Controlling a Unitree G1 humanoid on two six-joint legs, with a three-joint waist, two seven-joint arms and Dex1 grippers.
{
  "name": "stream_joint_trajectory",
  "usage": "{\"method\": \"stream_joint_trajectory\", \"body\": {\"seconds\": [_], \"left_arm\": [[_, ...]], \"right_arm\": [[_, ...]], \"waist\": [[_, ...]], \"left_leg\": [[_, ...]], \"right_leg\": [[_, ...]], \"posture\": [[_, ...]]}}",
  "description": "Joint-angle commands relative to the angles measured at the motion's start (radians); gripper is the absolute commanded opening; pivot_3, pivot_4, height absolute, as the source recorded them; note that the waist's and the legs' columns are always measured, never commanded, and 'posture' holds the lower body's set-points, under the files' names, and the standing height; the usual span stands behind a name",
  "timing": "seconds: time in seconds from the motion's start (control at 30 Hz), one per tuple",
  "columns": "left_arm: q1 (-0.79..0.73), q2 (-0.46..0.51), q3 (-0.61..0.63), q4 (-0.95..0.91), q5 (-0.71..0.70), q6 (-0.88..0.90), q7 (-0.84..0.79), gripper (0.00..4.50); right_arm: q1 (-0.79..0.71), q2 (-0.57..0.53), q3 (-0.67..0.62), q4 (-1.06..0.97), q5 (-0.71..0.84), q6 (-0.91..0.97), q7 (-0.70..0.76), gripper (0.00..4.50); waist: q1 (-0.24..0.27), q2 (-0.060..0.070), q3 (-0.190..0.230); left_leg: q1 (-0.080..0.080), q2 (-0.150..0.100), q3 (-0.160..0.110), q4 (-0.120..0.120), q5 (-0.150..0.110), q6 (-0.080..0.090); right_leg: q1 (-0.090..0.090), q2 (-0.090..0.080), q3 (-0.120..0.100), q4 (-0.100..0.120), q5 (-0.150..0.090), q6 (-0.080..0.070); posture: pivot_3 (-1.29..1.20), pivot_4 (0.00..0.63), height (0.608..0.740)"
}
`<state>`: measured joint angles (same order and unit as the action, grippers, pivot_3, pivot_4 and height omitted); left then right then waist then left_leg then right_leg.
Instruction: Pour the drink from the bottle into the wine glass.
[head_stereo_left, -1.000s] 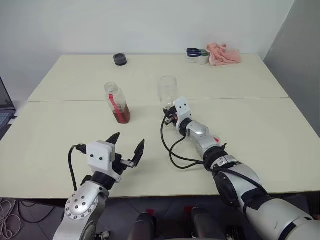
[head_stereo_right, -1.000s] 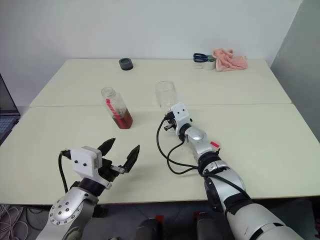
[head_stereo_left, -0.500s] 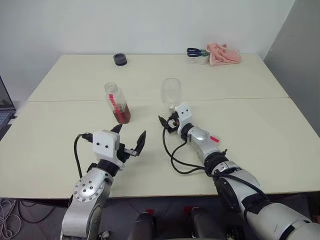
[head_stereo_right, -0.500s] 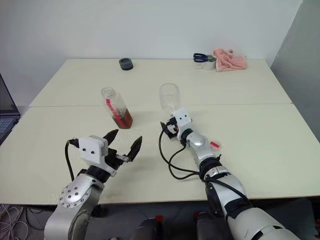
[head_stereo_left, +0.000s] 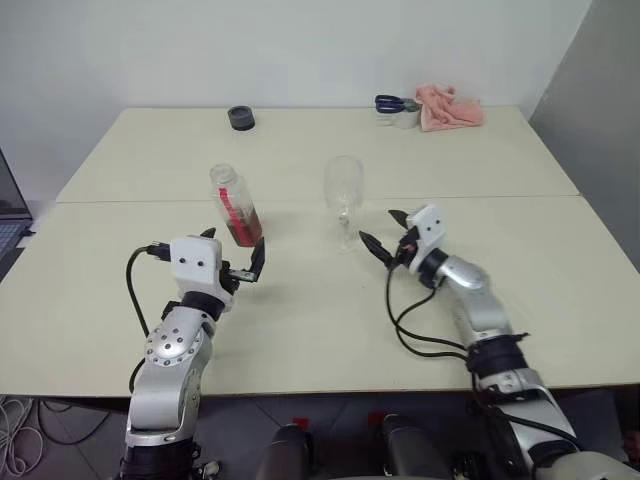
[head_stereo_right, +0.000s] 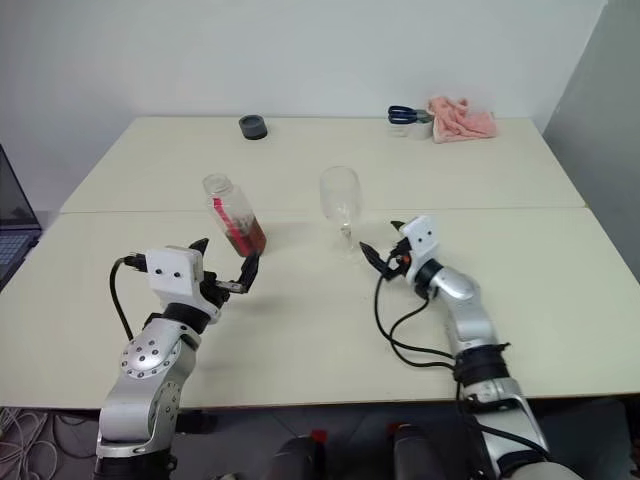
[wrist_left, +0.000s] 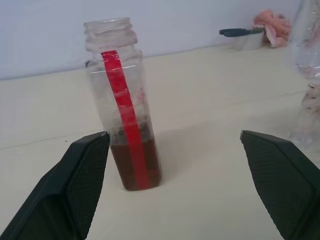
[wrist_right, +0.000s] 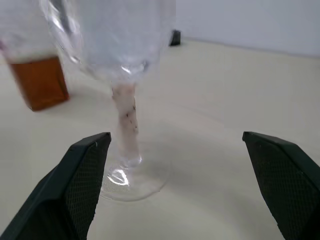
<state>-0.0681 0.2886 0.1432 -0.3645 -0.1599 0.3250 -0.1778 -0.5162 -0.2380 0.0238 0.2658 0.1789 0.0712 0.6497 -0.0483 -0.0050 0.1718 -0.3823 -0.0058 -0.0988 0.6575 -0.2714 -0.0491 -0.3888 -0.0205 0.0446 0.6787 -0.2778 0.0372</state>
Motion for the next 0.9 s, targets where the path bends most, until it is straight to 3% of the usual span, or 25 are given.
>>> {"method": "stream_joint_trajectory", "body": {"seconds": [0.03,0.3,0.63,0.9], "left_arm": [[-0.028,0.008,0.026,0.019,0.017,-0.029,0.014,4.50],[-0.077,0.028,0.054,0.094,0.010,-0.044,0.001,4.50],[-0.156,0.056,0.069,0.199,0.001,-0.081,-0.029,4.50],[-0.200,0.070,0.072,0.255,0.005,-0.100,-0.049,4.50]], "right_arm": [[0.046,-0.130,-0.030,-0.322,0.151,0.207,0.123,4.49],[0.123,-0.397,-0.059,-0.721,0.466,0.557,0.279,4.49],[0.107,-0.377,-0.065,-0.824,0.541,0.636,0.169,4.49],[0.090,-0.370,-0.076,-0.850,0.574,0.652,0.101,4.49]], "waist": [[0.003,0.000,0.000],[0.008,-0.005,0.004],[0.018,-0.015,0.010],[0.019,-0.015,0.011]], "left_leg": [[0.000,0.000,0.000,0.000,0.000,0.000],[0.000,0.000,-0.001,-0.001,0.000,0.000],[-0.001,0.000,-0.001,-0.001,0.000,0.000],[-0.002,0.000,-0.002,-0.001,0.000,0.000]], "right_leg": [[0.000,0.000,0.000,0.000,0.000,0.000],[0.000,0.001,-0.001,-0.001,-0.001,0.002],[0.000,0.000,-0.002,-0.003,-0.001,0.002],[0.000,0.000,-0.003,-0.003,-0.001,0.002]], "posture": [[0.00,0.150,0.740],[0.00,0.150,0.740],[0.00,0.150,0.740],[0.00,0.150,0.740]]}}
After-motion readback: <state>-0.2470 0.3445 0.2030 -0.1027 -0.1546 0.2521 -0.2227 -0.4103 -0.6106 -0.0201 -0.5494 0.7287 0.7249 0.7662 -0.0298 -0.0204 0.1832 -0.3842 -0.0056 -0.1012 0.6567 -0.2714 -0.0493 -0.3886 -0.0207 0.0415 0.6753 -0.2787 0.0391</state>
